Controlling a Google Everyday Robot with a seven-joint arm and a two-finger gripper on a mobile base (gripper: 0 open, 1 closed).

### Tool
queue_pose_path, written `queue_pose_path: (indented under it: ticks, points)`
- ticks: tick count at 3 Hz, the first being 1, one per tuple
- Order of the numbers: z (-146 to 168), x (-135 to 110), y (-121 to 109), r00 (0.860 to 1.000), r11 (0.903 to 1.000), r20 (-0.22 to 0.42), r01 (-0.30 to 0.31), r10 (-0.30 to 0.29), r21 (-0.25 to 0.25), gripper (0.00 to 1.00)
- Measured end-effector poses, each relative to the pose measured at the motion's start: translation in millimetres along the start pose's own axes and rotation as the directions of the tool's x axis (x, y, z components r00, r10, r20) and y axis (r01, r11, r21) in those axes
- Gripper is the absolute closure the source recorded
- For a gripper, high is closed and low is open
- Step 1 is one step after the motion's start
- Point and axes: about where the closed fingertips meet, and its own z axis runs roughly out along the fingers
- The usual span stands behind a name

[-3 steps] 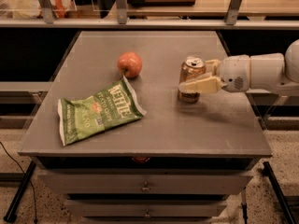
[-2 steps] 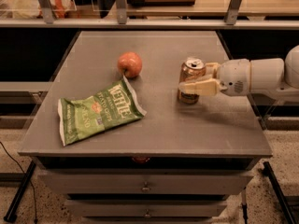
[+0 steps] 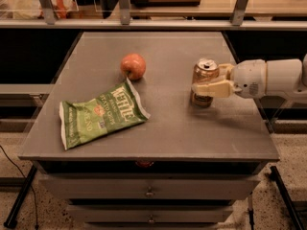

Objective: Knock orange can over

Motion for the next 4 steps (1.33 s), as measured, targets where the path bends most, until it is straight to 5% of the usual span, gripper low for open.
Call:
queue_pose_path:
  ticks: [1,2,3,4]
  points:
    - [-20.1,-9.2,-19.8,0.994,0.9950,-0.067,0.085,-0.081,0.054,1.00]
    - [-39.1,-20.2,-35.7,0.970,0.9763,-0.161,0.196,-0.180,0.091,1.00]
    - [-46.0,-32.6,-36.3,0.897,0.9287,-0.295,0.364,-0.330,0.068,1.00]
    - [-38.7,-42.4,-18.0,0.730,0.8232,-0.434,0.566,-0.528,-0.050,1.00]
